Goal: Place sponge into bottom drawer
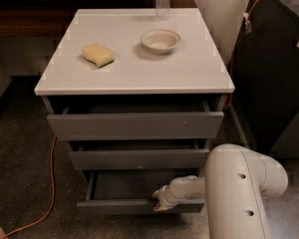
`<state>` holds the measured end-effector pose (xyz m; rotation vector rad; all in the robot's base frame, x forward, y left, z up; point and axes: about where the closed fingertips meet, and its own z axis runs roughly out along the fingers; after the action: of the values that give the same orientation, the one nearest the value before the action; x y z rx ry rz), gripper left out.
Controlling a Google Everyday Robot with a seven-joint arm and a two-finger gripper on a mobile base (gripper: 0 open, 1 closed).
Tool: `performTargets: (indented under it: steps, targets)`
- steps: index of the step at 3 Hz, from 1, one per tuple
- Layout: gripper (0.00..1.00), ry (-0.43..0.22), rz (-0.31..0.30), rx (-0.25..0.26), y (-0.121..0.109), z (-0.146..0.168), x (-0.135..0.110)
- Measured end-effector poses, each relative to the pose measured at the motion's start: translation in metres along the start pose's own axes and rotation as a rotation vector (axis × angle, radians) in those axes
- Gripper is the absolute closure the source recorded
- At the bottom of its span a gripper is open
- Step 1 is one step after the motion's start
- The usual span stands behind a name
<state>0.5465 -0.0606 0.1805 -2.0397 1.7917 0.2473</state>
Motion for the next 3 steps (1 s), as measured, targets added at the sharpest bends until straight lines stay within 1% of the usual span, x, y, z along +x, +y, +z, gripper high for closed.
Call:
performTargets:
  steps: [1, 2, 3]
  targets:
    - [0.52, 0.0, 0.0, 0.0, 0.0, 0.0, 0.0]
    - [0.3, -0.007, -0.018, -0.029, 0.012, -0.017, -0.016]
    - [0.07, -0.026, -0.068, -0.1, 0.037, -0.06, -0.058]
